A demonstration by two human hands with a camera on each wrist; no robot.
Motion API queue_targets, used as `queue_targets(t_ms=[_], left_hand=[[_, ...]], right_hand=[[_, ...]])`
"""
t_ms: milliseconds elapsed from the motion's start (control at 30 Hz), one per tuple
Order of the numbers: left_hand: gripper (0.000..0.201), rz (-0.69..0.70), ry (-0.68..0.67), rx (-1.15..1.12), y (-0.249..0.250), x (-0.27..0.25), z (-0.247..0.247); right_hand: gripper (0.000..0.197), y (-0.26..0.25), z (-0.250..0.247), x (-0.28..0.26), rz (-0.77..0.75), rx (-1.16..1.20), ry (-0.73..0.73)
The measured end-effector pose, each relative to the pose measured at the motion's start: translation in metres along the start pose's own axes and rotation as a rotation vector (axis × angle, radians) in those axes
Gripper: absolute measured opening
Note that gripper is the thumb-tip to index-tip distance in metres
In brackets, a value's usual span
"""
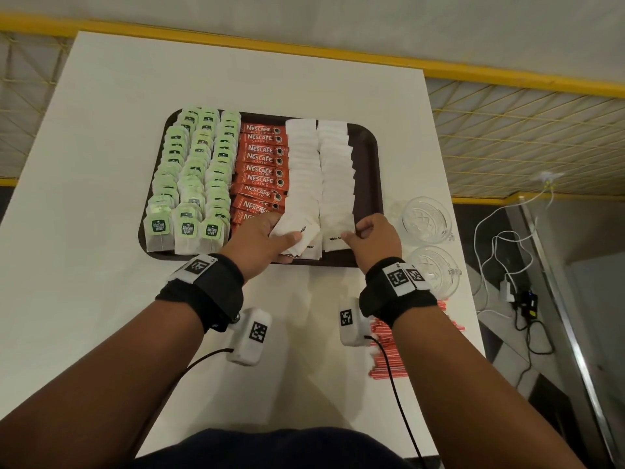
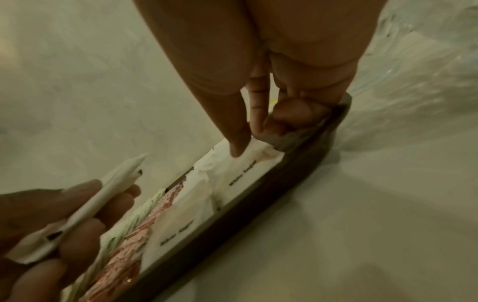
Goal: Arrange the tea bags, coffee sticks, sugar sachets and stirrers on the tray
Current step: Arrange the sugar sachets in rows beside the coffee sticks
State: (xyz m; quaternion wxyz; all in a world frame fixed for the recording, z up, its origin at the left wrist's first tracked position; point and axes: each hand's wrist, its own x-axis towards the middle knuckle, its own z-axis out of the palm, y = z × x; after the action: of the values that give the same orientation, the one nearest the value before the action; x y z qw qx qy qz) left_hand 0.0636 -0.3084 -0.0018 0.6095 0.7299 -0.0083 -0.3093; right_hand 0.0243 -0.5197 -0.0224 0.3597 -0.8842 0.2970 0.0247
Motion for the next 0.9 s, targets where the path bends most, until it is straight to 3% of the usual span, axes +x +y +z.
queue_targets(t_ms=[100, 200, 267, 467, 667, 900], left_hand=[[0.039, 0.015, 0.011, 0.052, -0.001, 0.002, 0.002], [0.043, 0.037, -0.018, 0.139, -0.001, 0.003, 0.006], [0.041, 0.058, -0.021, 0.171, 0.002, 0.003, 0.011], [0.022, 0.014, 0.0, 0.078, 0.0, 0.011, 0.013], [0.016, 0.099, 0.155, 0.256, -0.005, 0.014, 0.007], [0.01, 0.177, 0.031, 0.341, 0.004, 0.016, 0.023]], right_hand=[[0.025, -0.01, -0.005, -0.008, -0.102, 0.092, 0.007], [0.023, -0.021, -0.009, -0.016, -0.151, 0.178, -0.237], [0.015, -0.022, -0.009, -0.017, -0.156, 0.193, -0.323], [0.009, -0.001, -0.013, -0.015, 0.015, 0.282, -0.149], [0.01, 0.009, -0.006, -0.011, 0.054, 0.045, -0.088], [0.021, 0.001, -0.013, -0.021, 0.028, -0.047, -0.049]])
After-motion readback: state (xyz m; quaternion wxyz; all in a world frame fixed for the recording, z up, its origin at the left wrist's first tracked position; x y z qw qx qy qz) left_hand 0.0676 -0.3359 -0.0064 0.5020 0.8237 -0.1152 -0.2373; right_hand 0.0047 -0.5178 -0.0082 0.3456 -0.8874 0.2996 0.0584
